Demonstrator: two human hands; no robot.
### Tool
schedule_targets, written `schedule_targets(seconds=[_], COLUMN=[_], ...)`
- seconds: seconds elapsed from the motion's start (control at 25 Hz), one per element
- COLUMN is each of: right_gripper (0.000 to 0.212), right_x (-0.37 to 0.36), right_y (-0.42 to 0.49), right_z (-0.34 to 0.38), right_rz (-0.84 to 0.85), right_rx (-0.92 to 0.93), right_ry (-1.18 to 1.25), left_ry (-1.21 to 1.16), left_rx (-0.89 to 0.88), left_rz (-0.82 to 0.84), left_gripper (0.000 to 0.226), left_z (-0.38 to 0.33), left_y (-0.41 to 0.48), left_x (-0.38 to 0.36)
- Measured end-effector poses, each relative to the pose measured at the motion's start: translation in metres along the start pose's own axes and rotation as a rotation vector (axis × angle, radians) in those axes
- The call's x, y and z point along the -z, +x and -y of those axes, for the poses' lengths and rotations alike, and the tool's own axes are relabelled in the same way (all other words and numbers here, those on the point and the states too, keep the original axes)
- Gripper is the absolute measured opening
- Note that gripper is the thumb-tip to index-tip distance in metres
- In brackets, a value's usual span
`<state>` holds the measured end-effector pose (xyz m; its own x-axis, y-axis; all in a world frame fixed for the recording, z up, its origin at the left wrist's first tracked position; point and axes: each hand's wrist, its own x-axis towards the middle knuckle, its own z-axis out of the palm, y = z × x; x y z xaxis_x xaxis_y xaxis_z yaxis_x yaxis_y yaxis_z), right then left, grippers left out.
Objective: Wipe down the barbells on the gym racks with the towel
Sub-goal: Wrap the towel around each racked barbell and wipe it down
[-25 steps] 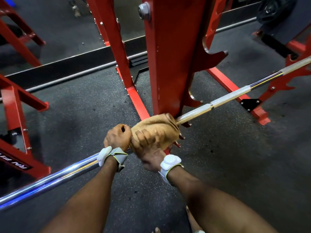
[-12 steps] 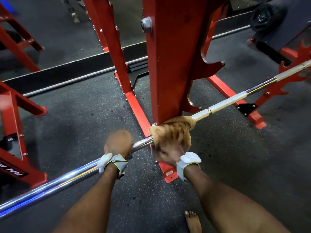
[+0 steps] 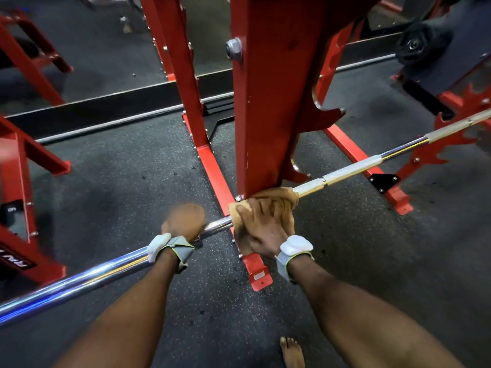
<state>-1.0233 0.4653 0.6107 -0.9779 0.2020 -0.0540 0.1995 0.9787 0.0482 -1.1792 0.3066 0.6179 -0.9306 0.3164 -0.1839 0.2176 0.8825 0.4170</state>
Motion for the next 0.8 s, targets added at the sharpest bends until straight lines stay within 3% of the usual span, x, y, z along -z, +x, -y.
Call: schedule_targets(seconds=[0.16,0.24,0.4,0.48,0.6,0.8], right_gripper=[0.096,0.076,0.051,0.043,0.030,0.037], right_x=[0.017,0.024,0.042,0.051,0.057,0.063], right_y=[0.018,0.026,0.025,0.021,0.027,0.025], right_z=[0.018,0.023,0.001,-0.009,-0.011,0.009], right_rz=[0.035,0.027,-0.138,-0.209,-0.179,-0.135], right_rx=[0.221,0.224,0.323,0.341,0.451,0.494], right_ry=[-0.002,0.064,0.211,0.256,0.346,0.453], left_ry=[-0.016,-0.078,0.147,0.182,-0.034,-0.195], left_rx=[-0.094,-0.138,-0.235,-0.243,-0.138,0.007], left_rz=[0.119,0.262,0.517,0.478,0.332,0.145], left_gripper=[0.027,0.036,0.065,0.066,0.061,0.041], left_z=[-0.009,-0.019,-0.022,-0.018,-0.011,0.017], left_y=[0.002,0.004,0.001,-0.007,-0.021,-0.039], left_x=[0.006,0.008,0.025,0.032,0.046,0.067])
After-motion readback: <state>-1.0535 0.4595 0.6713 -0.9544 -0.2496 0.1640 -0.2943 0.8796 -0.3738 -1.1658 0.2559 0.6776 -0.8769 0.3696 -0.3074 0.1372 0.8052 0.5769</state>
